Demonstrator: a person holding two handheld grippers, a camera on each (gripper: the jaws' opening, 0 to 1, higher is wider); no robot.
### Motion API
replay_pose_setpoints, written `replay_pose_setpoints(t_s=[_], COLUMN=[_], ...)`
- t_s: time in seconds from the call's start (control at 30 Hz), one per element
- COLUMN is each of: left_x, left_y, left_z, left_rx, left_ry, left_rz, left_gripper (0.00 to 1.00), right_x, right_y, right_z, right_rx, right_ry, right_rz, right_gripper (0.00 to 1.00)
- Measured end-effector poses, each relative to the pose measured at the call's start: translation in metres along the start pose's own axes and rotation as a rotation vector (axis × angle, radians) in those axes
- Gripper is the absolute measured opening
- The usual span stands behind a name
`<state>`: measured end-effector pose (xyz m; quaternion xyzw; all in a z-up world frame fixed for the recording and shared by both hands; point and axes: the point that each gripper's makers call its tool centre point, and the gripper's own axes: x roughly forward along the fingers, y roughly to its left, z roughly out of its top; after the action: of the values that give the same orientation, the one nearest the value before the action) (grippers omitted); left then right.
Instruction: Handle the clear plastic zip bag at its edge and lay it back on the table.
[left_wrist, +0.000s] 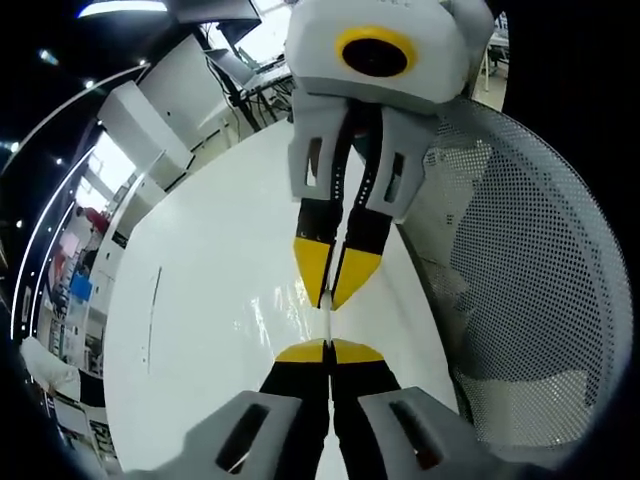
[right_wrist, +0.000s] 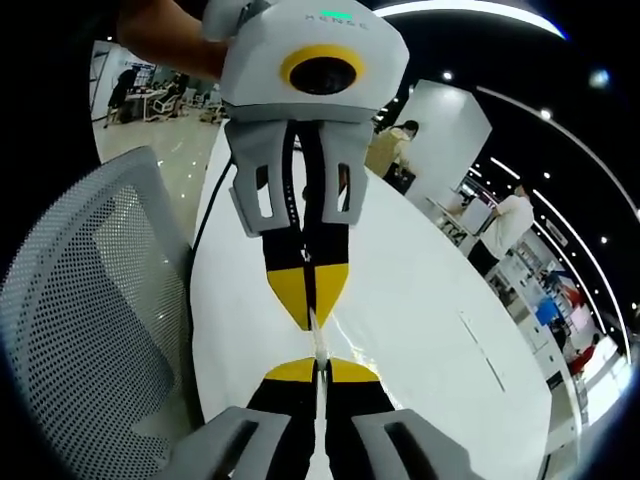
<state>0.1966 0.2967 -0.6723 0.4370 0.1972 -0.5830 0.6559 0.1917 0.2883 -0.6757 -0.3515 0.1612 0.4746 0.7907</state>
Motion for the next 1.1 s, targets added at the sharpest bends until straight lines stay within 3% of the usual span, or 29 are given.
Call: replay_pose_setpoints(t_s=[1.1], left_x=[-0.0017], left_y=[0.0012], left_z=[-0.0005], left_rx=[-0.008], left_ry=[-0.001], left_rz=[0.008], left_gripper=[0.0], right_x=[-0.001], right_y=[-0.002], right_z=[-0.0054], right_rx=[0.019], right_ry=[0.002], right_rz=[-0.008], right_gripper=[0.0])
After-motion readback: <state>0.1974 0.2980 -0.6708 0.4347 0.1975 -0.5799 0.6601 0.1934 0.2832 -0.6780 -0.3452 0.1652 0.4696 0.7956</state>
